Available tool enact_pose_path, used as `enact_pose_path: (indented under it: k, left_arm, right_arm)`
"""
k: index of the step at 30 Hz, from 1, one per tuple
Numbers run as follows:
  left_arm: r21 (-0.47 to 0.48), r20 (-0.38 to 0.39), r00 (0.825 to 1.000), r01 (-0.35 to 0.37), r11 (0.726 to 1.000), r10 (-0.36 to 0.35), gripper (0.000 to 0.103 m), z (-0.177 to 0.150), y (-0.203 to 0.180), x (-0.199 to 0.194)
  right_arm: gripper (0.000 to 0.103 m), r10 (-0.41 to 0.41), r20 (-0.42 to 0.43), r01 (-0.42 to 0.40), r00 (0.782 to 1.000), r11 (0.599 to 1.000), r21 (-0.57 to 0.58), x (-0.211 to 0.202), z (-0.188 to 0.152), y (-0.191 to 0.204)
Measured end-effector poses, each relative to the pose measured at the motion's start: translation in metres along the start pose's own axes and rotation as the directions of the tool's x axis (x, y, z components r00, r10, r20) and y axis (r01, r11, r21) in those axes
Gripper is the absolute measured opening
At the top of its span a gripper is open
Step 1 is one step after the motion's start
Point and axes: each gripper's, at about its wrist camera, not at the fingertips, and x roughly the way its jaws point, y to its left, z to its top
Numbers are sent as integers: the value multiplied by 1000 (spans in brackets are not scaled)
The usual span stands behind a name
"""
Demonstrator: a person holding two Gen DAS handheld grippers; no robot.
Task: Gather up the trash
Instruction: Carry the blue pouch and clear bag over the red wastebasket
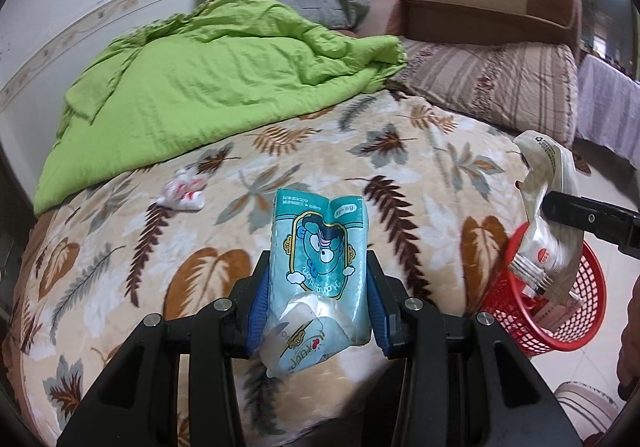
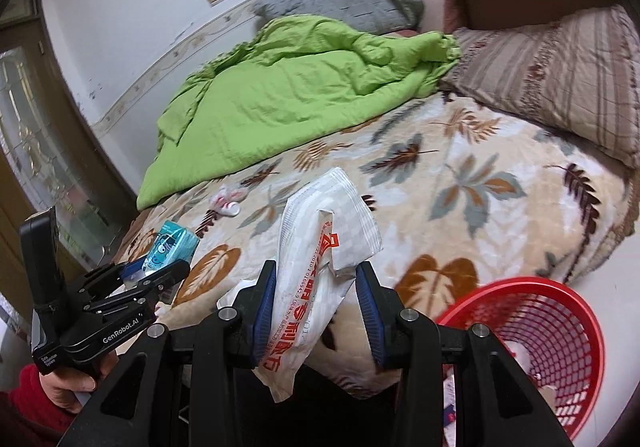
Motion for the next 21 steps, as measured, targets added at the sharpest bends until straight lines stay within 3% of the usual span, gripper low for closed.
enact_pose_path:
  k: [5,7,10,13,16,18,19,20,21]
  left_arm:
    - [55,-17,995,101,993,-100,41,11,-33,3]
    - [72,-39,981,195,978,-192,42,17,-54,5]
    - [76,-102,942,327,942,-319,42,24,-84,16]
    - [78,-178,892,434,897,-416,42,25,-120,31]
    - [104,-232,851,503,858,-471,42,24,-154,42]
    - [113,-274,824,540,834,-496,50,23,-176,48]
    - [116,-291,813,553,825,-504,60,22,-184,51]
    - [119,-298,812,553,825,-502,67,21,-188,52]
    - [124,-294,820,542,831,-491,68,19,-190,52]
  right_arm:
    - [42,-59,10,59,998,997,45,-25,-5,-29]
    - [42,-90,12,89,996,993,76,-38,-9,-45]
    - [43,-145,11,142,989,981,129,-60,-16,-75]
    - [43,-192,7,188,981,967,169,-76,-25,-96]
    - [46,-230,-10,227,973,952,205,-85,-32,-114]
    - [49,-242,-36,244,970,944,224,-87,-37,-125]
    - [54,-243,-50,248,969,943,223,-86,-38,-128]
    - [59,-251,-54,257,966,941,221,-85,-38,-129]
    - [61,-272,-55,277,961,936,217,-86,-38,-130]
